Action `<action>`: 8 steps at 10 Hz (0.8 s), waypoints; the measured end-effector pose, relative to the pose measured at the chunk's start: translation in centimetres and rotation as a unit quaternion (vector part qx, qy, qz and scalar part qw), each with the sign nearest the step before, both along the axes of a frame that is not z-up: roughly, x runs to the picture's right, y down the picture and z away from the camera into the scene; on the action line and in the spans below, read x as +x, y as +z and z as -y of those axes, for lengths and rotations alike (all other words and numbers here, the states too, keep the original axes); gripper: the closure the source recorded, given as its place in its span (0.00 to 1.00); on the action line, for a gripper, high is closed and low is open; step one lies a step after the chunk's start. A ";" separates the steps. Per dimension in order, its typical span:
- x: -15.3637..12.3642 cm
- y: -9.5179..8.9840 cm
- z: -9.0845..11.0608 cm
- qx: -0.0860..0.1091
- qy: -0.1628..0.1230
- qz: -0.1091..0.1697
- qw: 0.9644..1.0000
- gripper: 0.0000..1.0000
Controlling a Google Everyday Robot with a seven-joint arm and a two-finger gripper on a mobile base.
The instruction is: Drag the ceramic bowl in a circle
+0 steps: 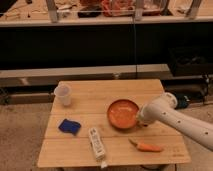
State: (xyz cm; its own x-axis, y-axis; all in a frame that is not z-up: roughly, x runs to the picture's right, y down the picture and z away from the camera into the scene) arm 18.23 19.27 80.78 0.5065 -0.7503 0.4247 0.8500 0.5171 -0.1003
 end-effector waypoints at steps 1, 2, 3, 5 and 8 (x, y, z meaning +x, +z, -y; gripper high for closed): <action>-2.2 -0.5 -0.1 0.006 -0.019 0.008 1.000 0.96; -4.0 -0.6 0.2 0.011 -0.034 0.017 0.999 0.96; -5.7 -0.5 0.9 0.018 -0.050 0.026 0.998 0.96; -7.8 0.6 3.6 0.028 -0.075 0.043 0.996 0.96; -9.0 4.0 8.0 0.033 -0.093 0.057 0.993 0.96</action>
